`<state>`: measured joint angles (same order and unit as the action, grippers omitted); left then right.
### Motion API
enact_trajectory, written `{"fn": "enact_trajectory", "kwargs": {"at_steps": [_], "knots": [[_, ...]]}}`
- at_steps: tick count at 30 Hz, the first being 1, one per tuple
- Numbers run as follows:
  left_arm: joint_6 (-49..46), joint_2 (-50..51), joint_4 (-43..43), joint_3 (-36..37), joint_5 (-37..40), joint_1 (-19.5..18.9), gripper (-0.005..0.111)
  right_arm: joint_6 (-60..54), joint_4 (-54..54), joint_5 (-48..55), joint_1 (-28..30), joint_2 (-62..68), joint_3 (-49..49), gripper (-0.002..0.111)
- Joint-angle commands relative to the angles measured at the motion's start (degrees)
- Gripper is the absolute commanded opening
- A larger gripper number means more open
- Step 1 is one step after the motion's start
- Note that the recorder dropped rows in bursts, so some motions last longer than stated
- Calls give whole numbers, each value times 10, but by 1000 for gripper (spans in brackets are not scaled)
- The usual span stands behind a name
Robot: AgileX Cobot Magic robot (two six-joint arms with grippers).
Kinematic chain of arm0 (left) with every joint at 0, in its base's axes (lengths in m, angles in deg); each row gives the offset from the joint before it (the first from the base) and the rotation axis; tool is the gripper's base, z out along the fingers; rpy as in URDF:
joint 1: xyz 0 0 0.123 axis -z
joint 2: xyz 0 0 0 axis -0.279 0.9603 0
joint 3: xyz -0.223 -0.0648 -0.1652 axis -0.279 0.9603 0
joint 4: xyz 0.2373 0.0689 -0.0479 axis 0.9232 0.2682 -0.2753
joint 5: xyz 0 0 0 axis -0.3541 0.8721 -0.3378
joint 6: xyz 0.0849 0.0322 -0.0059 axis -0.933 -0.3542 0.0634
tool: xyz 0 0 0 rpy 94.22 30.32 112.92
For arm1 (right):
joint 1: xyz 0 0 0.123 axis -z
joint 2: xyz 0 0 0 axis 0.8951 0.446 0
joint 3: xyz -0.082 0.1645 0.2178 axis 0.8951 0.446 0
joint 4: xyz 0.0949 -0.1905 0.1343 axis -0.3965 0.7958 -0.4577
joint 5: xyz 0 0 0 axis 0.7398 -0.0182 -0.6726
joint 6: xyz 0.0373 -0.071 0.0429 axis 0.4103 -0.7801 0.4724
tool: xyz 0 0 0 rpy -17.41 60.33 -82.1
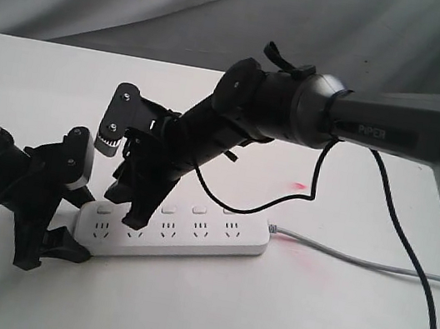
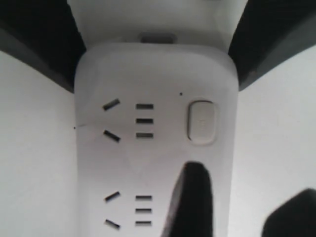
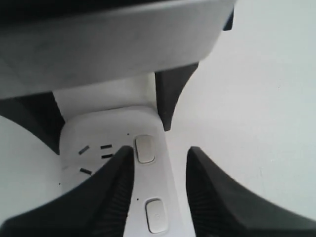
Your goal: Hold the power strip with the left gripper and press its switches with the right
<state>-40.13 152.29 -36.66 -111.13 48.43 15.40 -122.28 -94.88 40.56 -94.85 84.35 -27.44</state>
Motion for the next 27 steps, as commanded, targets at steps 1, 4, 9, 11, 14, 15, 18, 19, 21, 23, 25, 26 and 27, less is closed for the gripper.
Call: {"fn": "enact_trajectory", "kwargs": {"at_steps": [1,4,9,11,14,15,18,19,21,23,25,26,27], "knots": [[-4,2,8,-1,-21,1,51,-5,-12,-27,-1,-1,-3,39],[-4,2,8,-1,-21,1,51,-5,-30,-40,-1,-1,-3,39],[-4,2,8,-1,-21,1,51,-30,-43,-51,-4,1,-3,39],[-4,2,8,-1,-21,1,51,-31,-43,-74,-8,3,-3,39],[-4,2,8,-1,-21,1,51,-45,-51,-92,-13,11,-3,39],[-4,2,8,-1,-21,1,51,-47,-53,-92,-13,14,-3,39],[-4,2,8,-1,-21,1,51,-50,-58,-92,-15,21,-3,39],[-4,2,8,-1,-21,1,51,-50,-58,-92,-17,25,-3,39],[-4,2,8,-1,-21,1,51,-50,-58,-99,-19,27,-3,39],[-4,2,8,-1,-21,1,51,-50,-58,-100,-20,32,-3,39],[-4,2,8,-1,-21,1,51,-50,-58,-100,-20,34,-3,39],[-4,2,8,-1,-21,1,51,-50,-58,-100,-20,36,-3,39],[-4,2,8,-1,-21,1,51,-50,-58,-100,-20,37,-3,39]]}}
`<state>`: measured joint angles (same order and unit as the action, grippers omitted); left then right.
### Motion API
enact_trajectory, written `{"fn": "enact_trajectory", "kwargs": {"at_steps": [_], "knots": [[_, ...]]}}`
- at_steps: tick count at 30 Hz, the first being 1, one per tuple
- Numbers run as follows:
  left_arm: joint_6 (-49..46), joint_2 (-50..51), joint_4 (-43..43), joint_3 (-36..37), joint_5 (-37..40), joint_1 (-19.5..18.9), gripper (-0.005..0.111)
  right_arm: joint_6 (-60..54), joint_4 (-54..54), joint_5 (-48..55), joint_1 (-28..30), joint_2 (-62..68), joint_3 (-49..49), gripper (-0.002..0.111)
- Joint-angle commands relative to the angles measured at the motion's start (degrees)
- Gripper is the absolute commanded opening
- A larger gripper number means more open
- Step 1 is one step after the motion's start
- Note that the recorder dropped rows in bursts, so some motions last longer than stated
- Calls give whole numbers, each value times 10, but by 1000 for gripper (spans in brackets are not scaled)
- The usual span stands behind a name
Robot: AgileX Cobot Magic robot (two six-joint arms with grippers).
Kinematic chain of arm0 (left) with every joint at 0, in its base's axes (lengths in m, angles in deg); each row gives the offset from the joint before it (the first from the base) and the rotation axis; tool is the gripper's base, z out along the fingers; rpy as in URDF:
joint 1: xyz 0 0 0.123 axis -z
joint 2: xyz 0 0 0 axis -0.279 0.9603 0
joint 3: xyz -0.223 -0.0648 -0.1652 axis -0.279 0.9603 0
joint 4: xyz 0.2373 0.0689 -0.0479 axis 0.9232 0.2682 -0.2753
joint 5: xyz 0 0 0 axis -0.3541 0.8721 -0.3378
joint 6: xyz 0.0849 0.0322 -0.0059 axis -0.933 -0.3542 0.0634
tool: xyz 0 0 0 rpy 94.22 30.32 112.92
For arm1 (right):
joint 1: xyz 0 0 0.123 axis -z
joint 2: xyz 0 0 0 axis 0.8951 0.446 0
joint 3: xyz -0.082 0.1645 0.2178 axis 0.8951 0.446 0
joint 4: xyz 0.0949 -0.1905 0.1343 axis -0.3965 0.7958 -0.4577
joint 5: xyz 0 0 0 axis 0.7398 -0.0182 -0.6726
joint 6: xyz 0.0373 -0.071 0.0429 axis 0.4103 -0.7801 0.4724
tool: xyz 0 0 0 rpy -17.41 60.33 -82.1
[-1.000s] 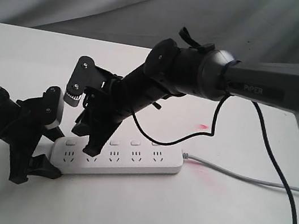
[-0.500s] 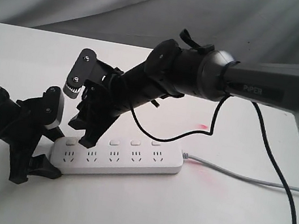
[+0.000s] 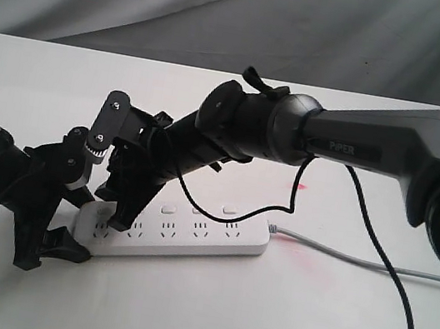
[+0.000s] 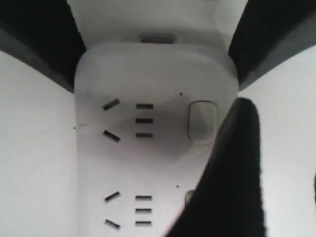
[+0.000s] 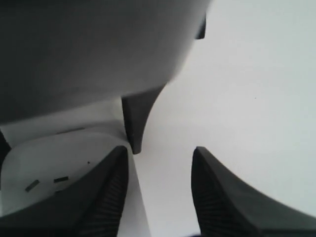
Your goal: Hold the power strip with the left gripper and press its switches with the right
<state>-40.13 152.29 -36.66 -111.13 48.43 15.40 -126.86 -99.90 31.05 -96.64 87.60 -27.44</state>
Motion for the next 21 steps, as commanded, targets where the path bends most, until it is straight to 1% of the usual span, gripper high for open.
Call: {"fn": "enact_trajectory", "kwargs": {"at_steps": [1,21], "knots": [[-4,2,8,-1,-21,1,51,-4,-8,-5,-2,6,-3,39],[-4,2,8,-1,-21,1,51,-31,-4,-5,-10,7,-3,39]]}}
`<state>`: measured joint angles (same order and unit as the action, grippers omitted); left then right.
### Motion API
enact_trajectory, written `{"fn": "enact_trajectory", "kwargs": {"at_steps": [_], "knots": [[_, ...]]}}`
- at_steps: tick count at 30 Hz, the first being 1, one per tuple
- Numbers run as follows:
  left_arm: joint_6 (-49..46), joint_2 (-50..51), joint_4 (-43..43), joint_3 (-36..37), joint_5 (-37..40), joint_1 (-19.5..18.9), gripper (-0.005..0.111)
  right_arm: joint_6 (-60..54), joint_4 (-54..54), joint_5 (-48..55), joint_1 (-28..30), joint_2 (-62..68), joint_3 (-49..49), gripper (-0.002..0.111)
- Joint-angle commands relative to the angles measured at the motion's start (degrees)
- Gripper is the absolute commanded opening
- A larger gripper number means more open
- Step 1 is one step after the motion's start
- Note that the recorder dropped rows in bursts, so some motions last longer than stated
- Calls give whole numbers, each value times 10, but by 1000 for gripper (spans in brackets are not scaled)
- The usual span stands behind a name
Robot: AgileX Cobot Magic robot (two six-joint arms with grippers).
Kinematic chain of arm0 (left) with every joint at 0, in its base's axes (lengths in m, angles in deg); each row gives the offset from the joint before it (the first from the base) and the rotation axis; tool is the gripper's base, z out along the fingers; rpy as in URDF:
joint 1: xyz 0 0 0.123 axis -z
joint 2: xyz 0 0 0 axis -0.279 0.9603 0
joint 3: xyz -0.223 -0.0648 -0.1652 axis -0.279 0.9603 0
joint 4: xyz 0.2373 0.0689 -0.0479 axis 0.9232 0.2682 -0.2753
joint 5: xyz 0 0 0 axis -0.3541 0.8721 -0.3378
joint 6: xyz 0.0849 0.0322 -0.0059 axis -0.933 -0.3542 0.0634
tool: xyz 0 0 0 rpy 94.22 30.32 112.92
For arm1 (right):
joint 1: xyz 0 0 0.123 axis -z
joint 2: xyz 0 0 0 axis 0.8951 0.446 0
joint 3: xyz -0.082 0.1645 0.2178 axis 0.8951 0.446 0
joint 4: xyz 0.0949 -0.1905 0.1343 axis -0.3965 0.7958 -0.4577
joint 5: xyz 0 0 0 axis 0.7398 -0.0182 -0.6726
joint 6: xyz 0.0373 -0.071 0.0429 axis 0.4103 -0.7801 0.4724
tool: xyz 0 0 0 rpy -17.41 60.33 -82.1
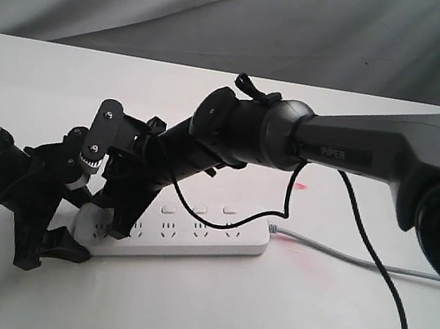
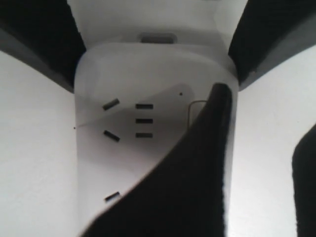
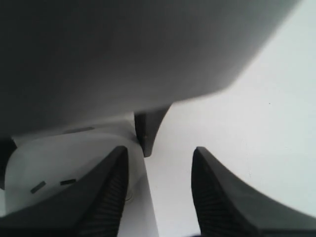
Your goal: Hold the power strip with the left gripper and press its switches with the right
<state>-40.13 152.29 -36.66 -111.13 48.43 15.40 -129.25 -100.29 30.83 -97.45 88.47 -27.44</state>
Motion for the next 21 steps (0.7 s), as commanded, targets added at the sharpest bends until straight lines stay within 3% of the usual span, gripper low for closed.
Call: {"fn": "enact_trajectory", "kwargs": {"at_steps": [1,21], "knots": [[-4,2,8,-1,-21,1,51,-7,6,-3,-2,-2,-3,39],[-4,2,8,-1,-21,1,51,-8,32,14,-2,23,-2,39]]}}
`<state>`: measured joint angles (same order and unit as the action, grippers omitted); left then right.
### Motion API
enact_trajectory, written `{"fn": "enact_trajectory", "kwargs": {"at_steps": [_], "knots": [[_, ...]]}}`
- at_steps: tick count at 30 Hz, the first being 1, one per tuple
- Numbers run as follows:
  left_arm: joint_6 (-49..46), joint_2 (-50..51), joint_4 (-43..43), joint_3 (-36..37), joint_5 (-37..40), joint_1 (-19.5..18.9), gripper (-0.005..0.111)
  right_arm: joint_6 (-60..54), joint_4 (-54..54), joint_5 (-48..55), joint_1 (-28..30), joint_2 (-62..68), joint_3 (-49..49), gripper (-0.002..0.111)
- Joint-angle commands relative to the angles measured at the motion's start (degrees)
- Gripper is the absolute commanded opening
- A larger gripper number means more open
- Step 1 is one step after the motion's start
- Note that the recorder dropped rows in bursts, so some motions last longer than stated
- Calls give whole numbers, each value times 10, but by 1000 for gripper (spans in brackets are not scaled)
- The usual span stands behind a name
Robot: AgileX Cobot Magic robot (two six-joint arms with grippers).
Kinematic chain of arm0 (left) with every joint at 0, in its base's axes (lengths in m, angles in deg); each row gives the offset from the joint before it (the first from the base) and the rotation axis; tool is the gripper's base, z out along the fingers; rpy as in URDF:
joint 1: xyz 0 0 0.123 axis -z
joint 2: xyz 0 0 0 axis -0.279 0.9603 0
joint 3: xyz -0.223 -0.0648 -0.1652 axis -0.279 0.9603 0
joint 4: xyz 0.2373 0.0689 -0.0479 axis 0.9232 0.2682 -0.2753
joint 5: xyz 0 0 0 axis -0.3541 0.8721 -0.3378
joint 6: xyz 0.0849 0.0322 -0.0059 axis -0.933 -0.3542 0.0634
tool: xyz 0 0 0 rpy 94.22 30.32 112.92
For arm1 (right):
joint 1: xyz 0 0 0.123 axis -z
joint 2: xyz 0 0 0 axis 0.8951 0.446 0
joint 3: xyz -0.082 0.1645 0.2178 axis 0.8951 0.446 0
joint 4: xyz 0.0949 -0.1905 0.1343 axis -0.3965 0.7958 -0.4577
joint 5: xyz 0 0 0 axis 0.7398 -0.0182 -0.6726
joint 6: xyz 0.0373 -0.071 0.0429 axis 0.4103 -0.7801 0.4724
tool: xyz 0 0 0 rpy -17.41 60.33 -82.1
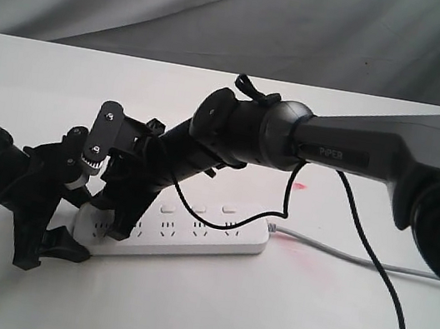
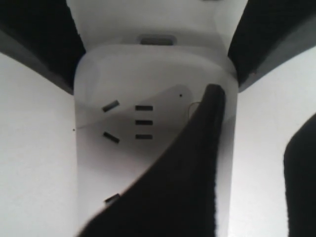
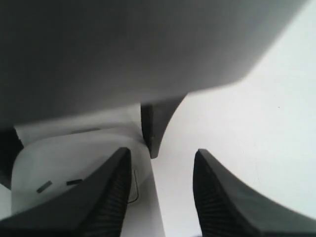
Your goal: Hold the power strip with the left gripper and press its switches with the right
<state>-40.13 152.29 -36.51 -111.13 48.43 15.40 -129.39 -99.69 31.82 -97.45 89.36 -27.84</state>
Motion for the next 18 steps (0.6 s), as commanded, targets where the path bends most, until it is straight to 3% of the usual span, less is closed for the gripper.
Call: {"fn": "enact_trajectory", "kwargs": {"at_steps": [1,18], "knots": [[-4,2,6,-1,-21,1,51,-7,29,4,-2,14,2,39],[-4,2,6,-1,-21,1,51,-36,34,18,13,23,3,39]]}}
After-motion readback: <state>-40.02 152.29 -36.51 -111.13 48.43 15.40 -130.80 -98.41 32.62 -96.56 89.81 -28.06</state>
